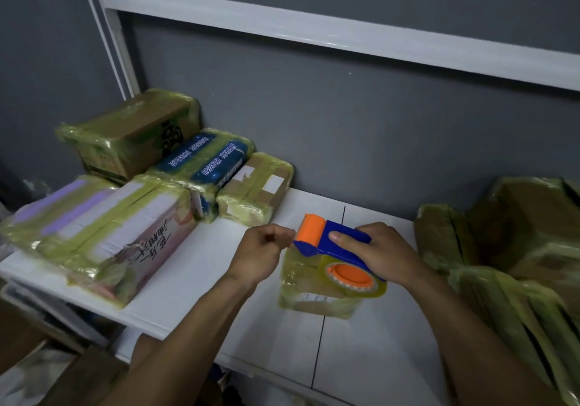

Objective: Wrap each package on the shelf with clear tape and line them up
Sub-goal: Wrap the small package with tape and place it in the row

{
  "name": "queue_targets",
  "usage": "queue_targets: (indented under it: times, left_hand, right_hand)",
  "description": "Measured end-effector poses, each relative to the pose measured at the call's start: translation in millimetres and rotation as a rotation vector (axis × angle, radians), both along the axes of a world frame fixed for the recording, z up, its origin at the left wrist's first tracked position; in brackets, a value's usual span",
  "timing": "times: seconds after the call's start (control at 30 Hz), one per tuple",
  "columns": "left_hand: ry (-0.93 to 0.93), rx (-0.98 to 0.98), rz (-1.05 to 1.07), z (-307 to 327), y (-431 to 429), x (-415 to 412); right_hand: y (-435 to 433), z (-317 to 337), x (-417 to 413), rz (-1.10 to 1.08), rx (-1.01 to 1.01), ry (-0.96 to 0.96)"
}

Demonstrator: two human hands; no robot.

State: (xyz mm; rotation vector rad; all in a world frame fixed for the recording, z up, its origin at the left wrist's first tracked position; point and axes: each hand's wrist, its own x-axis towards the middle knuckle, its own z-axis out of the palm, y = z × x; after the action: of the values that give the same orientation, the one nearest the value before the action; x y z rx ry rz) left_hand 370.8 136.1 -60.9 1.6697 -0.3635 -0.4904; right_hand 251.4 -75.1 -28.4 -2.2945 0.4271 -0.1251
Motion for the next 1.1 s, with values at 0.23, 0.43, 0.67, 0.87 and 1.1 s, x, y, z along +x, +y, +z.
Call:
queue_targets:
  times: [0.23, 0.43, 0.67, 0.87, 1.1]
  left_hand:
    - [0.06, -0.011, 0.055, 1, 9, 8]
    - [0.097, 0.02, 0.19, -9, 28, 15]
    - [0.107, 0.006, 0.21, -25, 29, 6]
    - [0.118, -0.054, 0.215, -33, 32, 5]
    - [0.136, -0.063, 0.255, -26, 30, 8]
  right_hand:
    - [1, 18, 7, 0.037, -0.085, 0.049]
    - [-15, 20, 8, 0.068, -0.193, 0.109]
    - [-15, 9, 13, 0.059, -0.223, 0.161]
    - [-12, 2, 12, 0.061, -0.276, 0.141]
    - [-6, 18, 2, 0.061, -0.211, 0.122]
